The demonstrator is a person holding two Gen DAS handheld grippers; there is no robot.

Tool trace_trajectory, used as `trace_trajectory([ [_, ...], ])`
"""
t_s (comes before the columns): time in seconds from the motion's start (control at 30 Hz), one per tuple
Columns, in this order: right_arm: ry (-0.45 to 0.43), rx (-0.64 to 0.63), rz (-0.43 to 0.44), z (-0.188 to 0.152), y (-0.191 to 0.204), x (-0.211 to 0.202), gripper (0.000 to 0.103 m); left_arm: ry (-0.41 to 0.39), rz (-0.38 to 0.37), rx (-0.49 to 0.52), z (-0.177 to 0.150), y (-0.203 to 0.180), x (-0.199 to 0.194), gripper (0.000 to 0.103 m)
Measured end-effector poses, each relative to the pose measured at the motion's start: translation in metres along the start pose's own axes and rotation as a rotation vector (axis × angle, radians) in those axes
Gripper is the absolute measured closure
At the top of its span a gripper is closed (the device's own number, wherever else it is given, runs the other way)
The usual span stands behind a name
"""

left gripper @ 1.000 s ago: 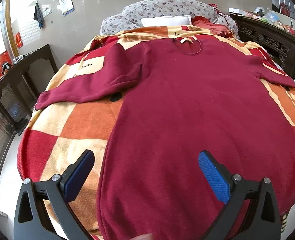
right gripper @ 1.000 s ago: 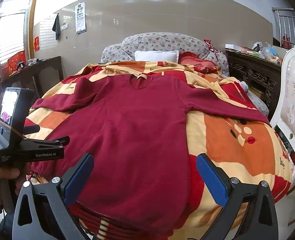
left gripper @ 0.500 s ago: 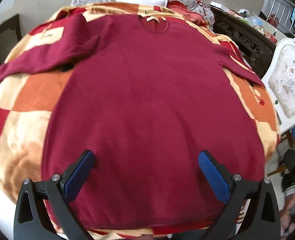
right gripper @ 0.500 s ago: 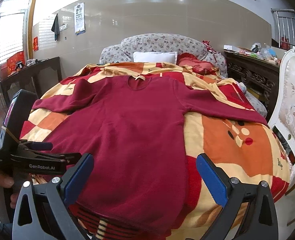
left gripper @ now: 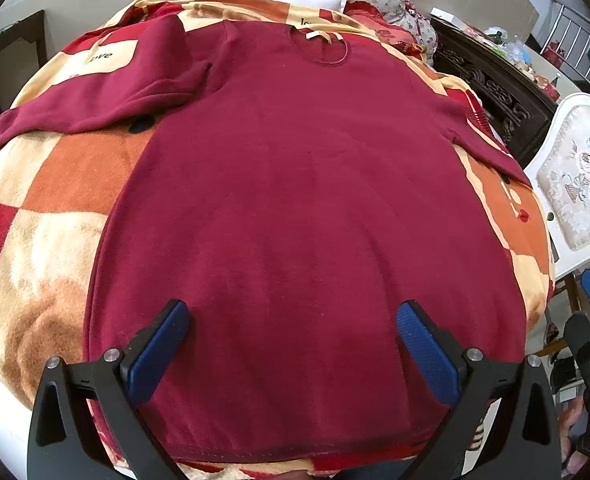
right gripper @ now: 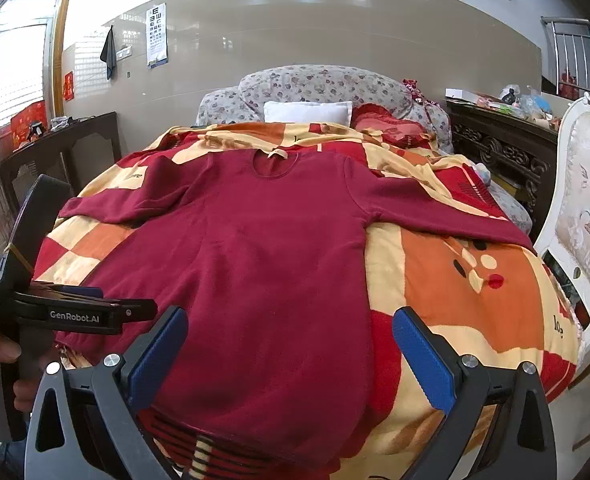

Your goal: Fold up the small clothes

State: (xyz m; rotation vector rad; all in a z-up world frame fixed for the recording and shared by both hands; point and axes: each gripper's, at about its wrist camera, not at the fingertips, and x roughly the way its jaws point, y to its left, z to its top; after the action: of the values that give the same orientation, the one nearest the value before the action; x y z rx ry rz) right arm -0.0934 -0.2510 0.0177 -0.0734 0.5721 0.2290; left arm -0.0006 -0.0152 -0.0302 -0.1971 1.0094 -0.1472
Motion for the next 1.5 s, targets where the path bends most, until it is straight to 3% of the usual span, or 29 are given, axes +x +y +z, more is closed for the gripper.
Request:
trace_trajectory([
  [0.73, 0.005, 0.000, -0.005, 0.002, 0.002, 0.002, 0.000, -0.002, 0.019, -0.006, 0.004, 0.008, 0.003, 0.000],
  [0.83, 0.024, 0.017, -0.049, 0.006, 0.001, 0.007, 0.000, -0.008, 0.035, -0.003, 0.004, 0.008, 0.004, 0.000],
  [1.03, 0.110, 0.122, -0.247, 0.029, -0.007, 0.026, 0.000, -0.027, 0.058, 0.010, 0.002, 0.006, 0.002, 0.000],
  [1.27, 0.152, 0.125, -0.400, 0.030, -0.003, 0.035, 0.000, -0.039, 0.085, 0.014, 0.002, 0.006, 0.001, 0.000],
  [1.5, 0.179, 0.139, -0.430, 0.022, -0.010, 0.038, 0.000, -0.037, 0.085, 0.020, 0.001, 0.004, 0.003, 0.000],
])
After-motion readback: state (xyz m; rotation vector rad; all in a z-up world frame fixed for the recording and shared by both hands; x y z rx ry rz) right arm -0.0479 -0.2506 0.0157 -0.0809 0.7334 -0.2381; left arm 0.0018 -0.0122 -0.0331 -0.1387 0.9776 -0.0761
